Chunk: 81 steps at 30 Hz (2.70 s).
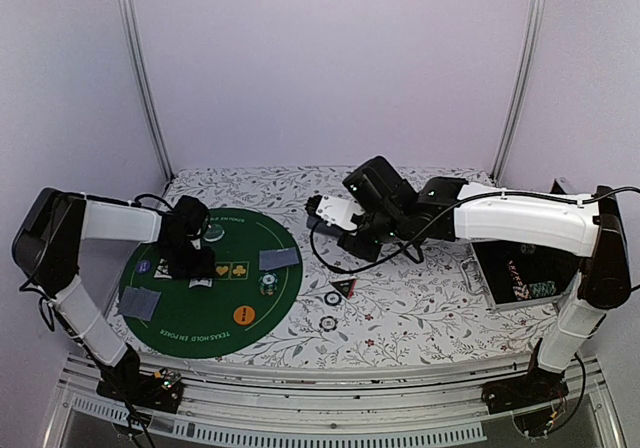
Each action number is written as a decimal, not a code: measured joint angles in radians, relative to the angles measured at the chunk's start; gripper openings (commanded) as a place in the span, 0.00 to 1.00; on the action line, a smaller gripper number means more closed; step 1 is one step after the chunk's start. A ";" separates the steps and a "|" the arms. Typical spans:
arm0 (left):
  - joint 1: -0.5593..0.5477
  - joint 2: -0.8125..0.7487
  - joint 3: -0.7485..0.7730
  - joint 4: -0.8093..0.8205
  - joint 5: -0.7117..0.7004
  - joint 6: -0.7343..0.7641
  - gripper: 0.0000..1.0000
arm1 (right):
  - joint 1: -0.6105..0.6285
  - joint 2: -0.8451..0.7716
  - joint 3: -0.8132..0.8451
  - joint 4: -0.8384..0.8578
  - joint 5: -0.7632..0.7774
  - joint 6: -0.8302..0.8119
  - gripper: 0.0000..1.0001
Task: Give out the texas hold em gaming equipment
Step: Move the poker card to the community card area, then pick up the poker card from the face-down deck piles.
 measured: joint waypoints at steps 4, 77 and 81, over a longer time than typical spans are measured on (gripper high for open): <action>0.032 0.000 0.003 0.002 0.017 0.027 0.60 | 0.000 -0.005 -0.008 0.000 0.001 0.000 0.45; 0.136 -0.256 -0.038 -0.068 0.178 0.070 0.38 | 0.000 -0.029 -0.022 -0.010 0.006 0.004 0.45; 0.136 -0.279 -0.134 -0.073 0.189 0.000 0.24 | 0.000 -0.029 -0.022 -0.010 0.006 0.004 0.45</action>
